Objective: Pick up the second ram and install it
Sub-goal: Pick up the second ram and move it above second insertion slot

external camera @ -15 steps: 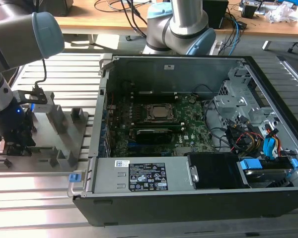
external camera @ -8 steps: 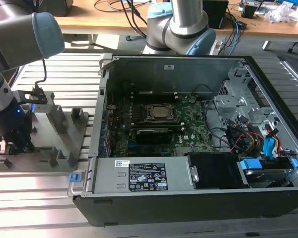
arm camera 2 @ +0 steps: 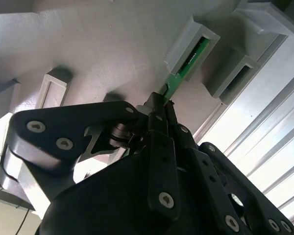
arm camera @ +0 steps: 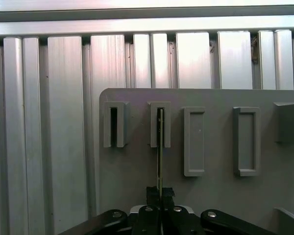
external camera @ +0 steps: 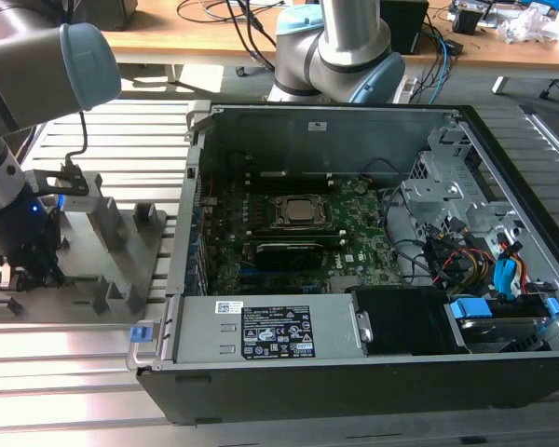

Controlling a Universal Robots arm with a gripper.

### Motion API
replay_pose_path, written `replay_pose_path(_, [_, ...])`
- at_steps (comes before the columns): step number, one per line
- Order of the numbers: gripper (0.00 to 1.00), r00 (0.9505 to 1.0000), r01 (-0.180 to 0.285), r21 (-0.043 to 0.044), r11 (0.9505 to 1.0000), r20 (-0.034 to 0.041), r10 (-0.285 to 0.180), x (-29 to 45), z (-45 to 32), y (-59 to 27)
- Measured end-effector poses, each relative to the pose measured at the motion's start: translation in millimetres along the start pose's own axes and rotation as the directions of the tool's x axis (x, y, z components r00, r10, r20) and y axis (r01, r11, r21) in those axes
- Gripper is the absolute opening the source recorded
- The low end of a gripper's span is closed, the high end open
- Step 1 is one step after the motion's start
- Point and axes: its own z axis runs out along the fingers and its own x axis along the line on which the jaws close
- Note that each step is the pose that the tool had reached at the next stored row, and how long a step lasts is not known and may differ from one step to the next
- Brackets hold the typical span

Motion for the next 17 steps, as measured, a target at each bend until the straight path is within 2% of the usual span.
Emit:
replay_pose_path(10, [0.14, 1.0000, 0.000, 0.0006, 1.0000, 0.0003, 0.000, -0.1, -0.8, -0.1])
replay_pose_path(14, [0.14, 1.0000, 0.000, 0.0001, 1.0000, -0.0001, 0.000, -0.4, -15.6, 0.3])
replay_pose_path(17, [0.14, 1.0000, 0.000, 0.0000, 1.0000, -0.0001, 0.000, -0.5, -22.5, 0.4])
